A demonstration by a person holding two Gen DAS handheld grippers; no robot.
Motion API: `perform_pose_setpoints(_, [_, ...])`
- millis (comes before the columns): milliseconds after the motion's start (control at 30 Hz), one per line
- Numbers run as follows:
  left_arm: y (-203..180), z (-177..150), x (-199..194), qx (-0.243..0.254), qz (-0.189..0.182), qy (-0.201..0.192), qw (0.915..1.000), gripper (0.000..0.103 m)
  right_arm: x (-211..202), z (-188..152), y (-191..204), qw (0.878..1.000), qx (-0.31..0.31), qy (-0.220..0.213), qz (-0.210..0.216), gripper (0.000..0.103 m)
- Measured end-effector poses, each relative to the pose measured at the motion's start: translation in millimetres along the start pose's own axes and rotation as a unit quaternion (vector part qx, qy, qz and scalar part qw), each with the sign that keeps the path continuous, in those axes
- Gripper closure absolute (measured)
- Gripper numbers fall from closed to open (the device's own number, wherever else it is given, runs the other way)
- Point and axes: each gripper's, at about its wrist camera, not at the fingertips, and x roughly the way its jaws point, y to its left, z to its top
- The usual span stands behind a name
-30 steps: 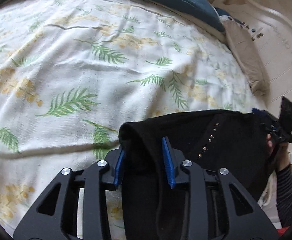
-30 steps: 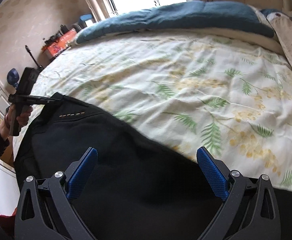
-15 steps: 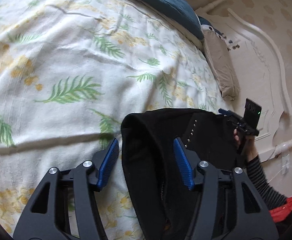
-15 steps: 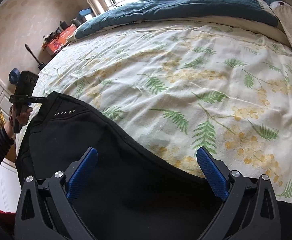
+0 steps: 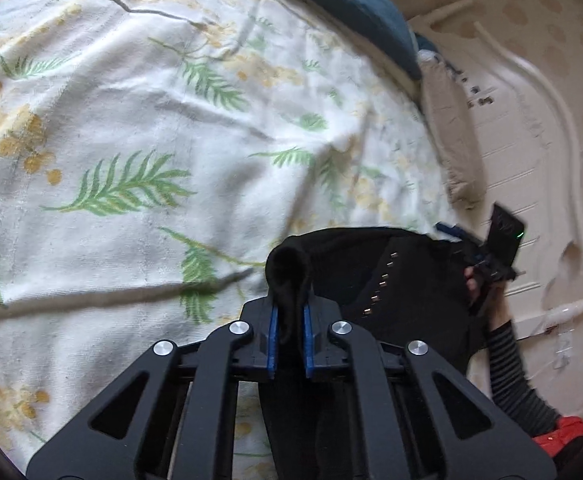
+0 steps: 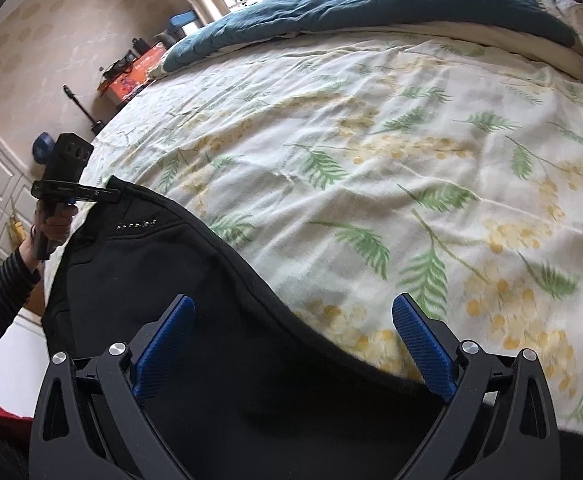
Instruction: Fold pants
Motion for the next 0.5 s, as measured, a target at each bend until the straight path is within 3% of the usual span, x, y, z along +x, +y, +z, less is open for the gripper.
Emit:
perform_pose_setpoints(67, [-2, 2, 3, 0.003, 0.014, 0.004, 0.9999, 0.094, 6, 5, 3, 1.000, -0.009, 0.013, -0.003, 0.006])
perform_pose_setpoints(100, [-2, 3, 6, 0.001, 0.022, 0.003, 0.9998, 0.093, 11, 7, 5, 1.000, -0.012, 0.025, -0.002, 0.012])
perform_pose_setpoints(133, [-2, 4, 7, -0.003, 0.025, -0.001, 0.9997, 0.093, 18, 9, 7, 0.999, -0.017, 0.047, 0.007, 0.026])
perform_pose_setpoints(167, [-2, 4, 9, -0.009, 0.027, -0.005, 0.9996, 0.092, 22, 9, 11, 0.998, -0.023, 0.063, 0.006, 0.064])
perform_pose_setpoints(233, [-6, 5, 11, -0.004, 0.036, -0.003, 0.9994, 0.093, 24, 11, 18, 0.996, -0.032, 0.076, -0.014, 0.073])
perform_pose_setpoints(267, [-9, 6, 10, 0.006, 0.039, -0.002, 0.9992, 0.095, 23, 11, 20, 0.997, -0.032, 0.076, -0.008, 0.087])
perform_pose_setpoints(367, [-17, 5, -1, 0.020, 0.030, -0.019, 0.9992, 0.097, 8, 9, 36, 0.997, -0.044, 0.058, -0.027, 0.089])
perform_pose_setpoints(500, [-32, -5, -26, 0.033, -0.006, -0.051, 0.9981, 0.097, -30, -8, 65, 0.997, -0.063, 0.000, -0.049, 0.091])
